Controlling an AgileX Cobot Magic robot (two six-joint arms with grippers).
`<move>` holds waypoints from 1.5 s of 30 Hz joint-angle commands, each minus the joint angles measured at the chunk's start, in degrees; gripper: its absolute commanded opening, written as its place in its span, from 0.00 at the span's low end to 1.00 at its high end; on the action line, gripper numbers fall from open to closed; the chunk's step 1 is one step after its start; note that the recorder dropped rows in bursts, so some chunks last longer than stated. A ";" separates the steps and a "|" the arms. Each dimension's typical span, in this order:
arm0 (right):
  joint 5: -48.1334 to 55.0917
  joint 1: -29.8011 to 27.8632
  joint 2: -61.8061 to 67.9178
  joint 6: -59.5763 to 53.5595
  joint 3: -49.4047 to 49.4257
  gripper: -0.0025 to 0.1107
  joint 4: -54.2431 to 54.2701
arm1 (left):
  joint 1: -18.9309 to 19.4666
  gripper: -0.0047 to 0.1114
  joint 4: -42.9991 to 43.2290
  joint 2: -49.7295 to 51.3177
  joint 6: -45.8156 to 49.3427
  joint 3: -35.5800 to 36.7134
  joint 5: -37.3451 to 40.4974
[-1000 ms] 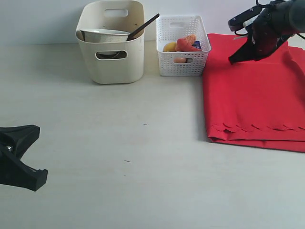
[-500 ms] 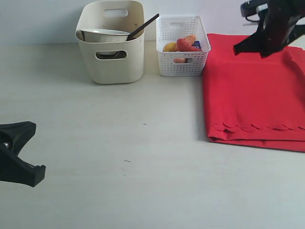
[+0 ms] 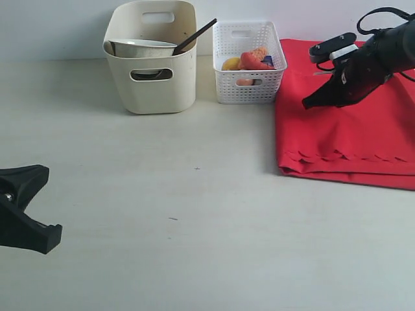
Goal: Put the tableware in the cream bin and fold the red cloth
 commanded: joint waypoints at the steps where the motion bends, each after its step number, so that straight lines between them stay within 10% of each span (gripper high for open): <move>1: 1.25 -0.36 5.60 0.72 -4.52 0.02 -0.73 | 0.24 0.06 0.42 -0.28 0.20 0.18 0.74; 24: 15.88 -0.25 -9.35 0.61 -6.18 0.02 4.30 | 0.24 0.06 0.42 -0.28 1.79 0.18 1.12; 45: -21.97 -0.25 -42.38 11.19 30.06 0.02 4.30 | 0.24 0.06 0.42 -0.28 1.76 0.18 0.90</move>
